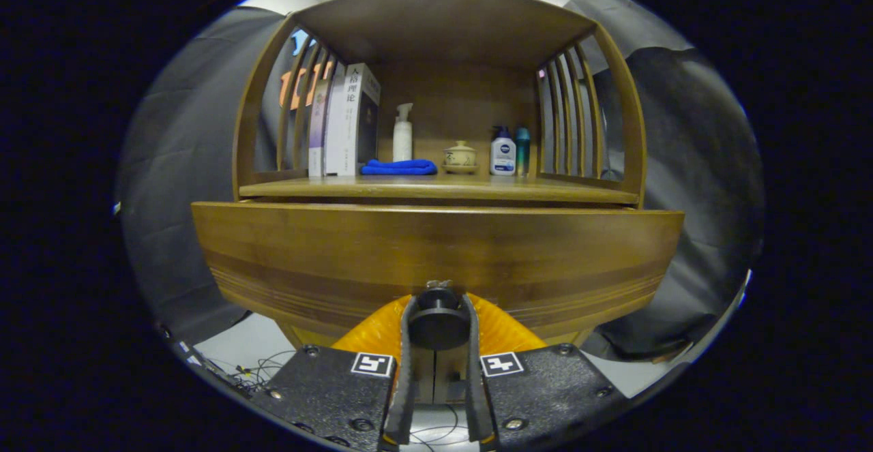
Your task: Pull open the drawer, take out the items inside it, and place them on the countertop above the cabinet.
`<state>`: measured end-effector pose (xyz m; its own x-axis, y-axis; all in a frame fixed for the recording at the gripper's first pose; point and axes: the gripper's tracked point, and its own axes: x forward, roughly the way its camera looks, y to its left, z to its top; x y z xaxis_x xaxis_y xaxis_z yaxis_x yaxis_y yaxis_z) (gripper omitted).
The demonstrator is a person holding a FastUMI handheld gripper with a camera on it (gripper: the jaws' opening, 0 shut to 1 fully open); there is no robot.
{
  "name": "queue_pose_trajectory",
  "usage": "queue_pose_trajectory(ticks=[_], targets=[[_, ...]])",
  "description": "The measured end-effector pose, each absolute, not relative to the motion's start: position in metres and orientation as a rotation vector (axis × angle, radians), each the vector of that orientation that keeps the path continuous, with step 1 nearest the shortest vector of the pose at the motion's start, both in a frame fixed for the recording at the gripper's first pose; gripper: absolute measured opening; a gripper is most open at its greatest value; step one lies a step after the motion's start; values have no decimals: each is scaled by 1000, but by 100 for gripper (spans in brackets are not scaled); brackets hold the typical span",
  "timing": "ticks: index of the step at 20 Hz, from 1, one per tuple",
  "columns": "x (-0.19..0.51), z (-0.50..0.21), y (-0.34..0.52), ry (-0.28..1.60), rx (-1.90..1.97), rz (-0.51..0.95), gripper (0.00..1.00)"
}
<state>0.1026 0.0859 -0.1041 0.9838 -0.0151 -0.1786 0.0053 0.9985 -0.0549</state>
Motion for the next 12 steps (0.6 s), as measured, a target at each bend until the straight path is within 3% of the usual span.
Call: queue_pose_trajectory(ticks=[12], targets=[[44, -114, 87, 196, -55, -3, 33]])
